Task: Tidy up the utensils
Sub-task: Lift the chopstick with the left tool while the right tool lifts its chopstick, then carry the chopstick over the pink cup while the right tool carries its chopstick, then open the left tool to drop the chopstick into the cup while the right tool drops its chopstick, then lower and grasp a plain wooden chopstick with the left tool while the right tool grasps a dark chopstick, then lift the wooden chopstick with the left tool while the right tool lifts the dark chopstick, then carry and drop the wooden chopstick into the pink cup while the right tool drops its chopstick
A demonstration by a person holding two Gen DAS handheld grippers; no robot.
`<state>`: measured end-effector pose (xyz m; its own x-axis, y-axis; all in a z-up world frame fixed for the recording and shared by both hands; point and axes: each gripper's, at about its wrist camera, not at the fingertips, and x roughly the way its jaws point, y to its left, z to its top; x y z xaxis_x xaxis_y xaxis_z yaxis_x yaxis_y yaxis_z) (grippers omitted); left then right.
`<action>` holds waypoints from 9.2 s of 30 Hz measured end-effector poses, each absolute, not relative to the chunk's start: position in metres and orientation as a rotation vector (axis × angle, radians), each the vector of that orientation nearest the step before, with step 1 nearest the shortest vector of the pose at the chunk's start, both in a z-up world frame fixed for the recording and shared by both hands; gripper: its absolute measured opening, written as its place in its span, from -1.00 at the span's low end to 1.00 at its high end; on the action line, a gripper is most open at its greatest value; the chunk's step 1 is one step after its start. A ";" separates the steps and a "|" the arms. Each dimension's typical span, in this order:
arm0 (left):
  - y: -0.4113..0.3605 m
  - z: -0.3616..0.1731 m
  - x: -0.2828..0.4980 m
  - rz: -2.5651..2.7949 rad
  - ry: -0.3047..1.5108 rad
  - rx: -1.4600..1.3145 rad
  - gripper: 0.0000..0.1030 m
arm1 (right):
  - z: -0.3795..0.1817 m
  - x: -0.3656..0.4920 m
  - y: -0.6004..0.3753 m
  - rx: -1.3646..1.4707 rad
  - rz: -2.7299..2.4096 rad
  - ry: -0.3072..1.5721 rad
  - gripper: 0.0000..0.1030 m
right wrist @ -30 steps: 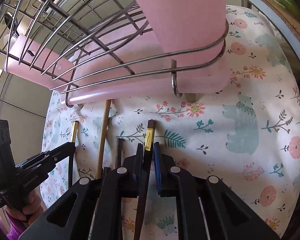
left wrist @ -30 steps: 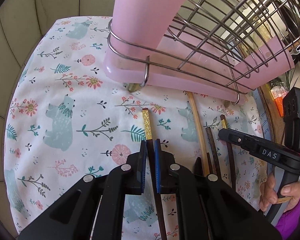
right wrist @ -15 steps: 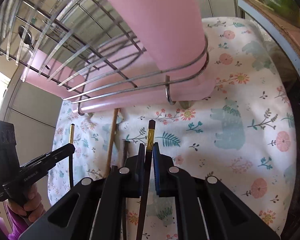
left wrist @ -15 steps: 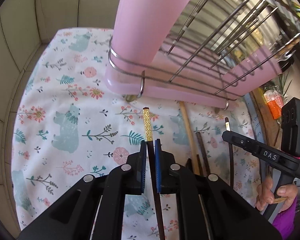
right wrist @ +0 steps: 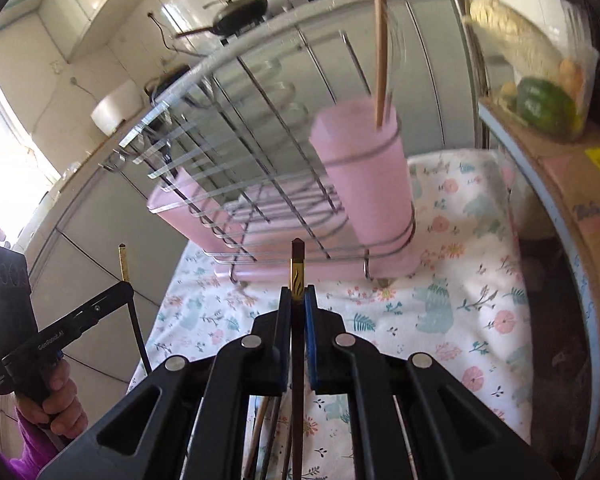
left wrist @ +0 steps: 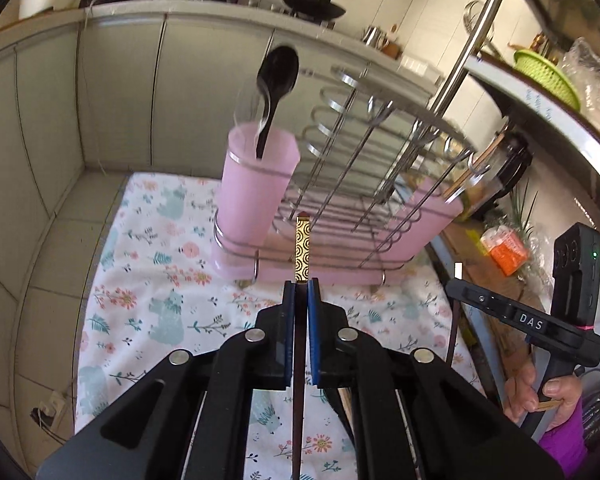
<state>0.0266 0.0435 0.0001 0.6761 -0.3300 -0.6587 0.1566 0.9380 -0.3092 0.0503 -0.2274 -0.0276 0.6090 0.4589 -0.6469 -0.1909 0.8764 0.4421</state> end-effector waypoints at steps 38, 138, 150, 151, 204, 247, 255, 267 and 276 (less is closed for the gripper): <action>0.068 0.177 0.024 -0.130 0.110 -0.238 -0.90 | 0.174 0.027 -0.264 0.259 0.189 0.108 -0.88; -0.039 -0.105 0.095 -0.317 1.081 -0.135 -0.67 | -0.108 0.049 -0.215 0.343 0.346 0.988 -0.41; -0.048 -0.126 0.110 -0.291 1.137 -0.151 -0.86 | -0.120 0.058 -0.204 0.363 0.380 1.041 -0.49; -0.046 -0.126 0.109 -0.289 1.138 -0.159 -0.86 | -0.121 0.059 -0.202 0.364 0.383 1.044 -0.49; 0.009 -0.131 0.110 -0.201 1.307 -0.175 -0.83 | -0.154 0.105 -0.170 0.376 0.365 1.230 -0.87; -0.005 -0.122 0.115 -0.220 1.298 -0.117 -0.71 | -0.061 0.048 -0.224 0.437 0.374 0.879 -0.87; 0.003 -0.128 0.108 -0.231 1.253 -0.149 -0.86 | -0.057 0.048 -0.227 0.430 0.368 0.867 -0.87; 0.057 -0.037 0.050 -0.279 0.888 -0.274 -0.88 | -0.017 0.044 -0.237 0.416 0.359 0.754 -0.87; 0.075 0.052 0.045 -0.271 0.580 -0.360 -0.88 | 0.042 0.048 -0.254 0.384 0.336 0.602 -0.87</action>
<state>0.0446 0.0753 0.0522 0.8043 -0.3469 -0.4824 0.1476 0.9031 -0.4033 0.0482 -0.2542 0.0418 0.7743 0.4117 -0.4805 -0.1921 0.8765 0.4414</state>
